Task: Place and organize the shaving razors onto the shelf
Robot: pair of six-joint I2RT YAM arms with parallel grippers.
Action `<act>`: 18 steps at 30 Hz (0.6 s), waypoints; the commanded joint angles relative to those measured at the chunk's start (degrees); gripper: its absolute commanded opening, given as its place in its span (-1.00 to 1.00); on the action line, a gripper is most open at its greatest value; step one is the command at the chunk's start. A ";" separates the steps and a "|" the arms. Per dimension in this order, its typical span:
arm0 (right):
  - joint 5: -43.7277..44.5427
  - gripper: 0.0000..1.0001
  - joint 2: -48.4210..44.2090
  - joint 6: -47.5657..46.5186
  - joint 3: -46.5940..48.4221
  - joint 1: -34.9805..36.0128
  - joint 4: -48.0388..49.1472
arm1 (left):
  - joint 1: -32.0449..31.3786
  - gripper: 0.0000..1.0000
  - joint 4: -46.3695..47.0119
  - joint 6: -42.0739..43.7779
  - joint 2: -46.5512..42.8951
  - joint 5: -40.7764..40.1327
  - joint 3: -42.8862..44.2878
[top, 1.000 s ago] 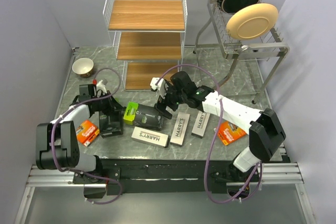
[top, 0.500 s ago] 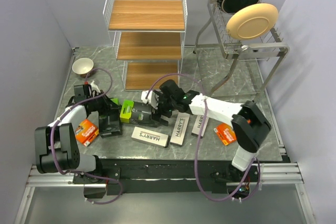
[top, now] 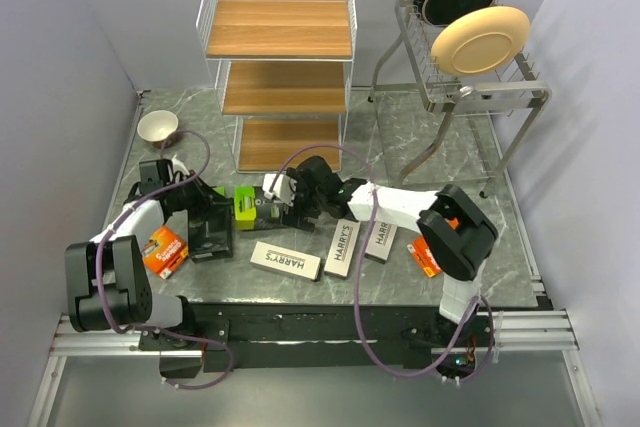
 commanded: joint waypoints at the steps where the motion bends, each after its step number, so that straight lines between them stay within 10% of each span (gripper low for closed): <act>1: 14.44 1.00 2.89 2.74 0.30 0.00 14.83 | -1.08 -0.98 0.12 -2.87 -4.07 5.73 2.31; 10: 30.36 1.00 8.87 9.59 7.42 -1.14 23.03 | -6.87 -0.98 6.90 -4.99 -4.25 6.61 -1.21; 18: 30.73 1.00 0.89 28.72 7.68 -2.98 10.05 | -9.69 -0.92 7.86 -6.74 -4.78 3.37 -6.57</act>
